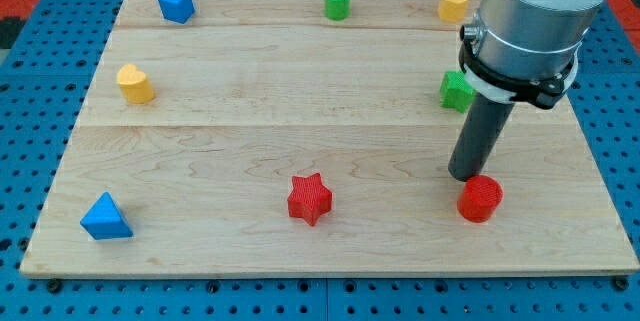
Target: Keep red circle on right side of red star
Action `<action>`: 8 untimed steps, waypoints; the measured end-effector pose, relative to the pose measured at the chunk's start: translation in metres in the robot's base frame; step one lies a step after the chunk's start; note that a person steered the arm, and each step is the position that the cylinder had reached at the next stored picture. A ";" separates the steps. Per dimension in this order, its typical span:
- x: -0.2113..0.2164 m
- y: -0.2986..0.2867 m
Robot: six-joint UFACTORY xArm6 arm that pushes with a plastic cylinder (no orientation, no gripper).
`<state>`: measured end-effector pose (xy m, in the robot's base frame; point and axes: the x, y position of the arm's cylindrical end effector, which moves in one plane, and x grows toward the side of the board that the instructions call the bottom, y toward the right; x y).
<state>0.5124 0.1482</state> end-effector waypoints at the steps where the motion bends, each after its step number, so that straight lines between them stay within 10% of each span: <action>1: 0.000 0.000; 4: 0.018 0.098; 8: 0.026 -0.014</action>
<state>0.5386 0.1343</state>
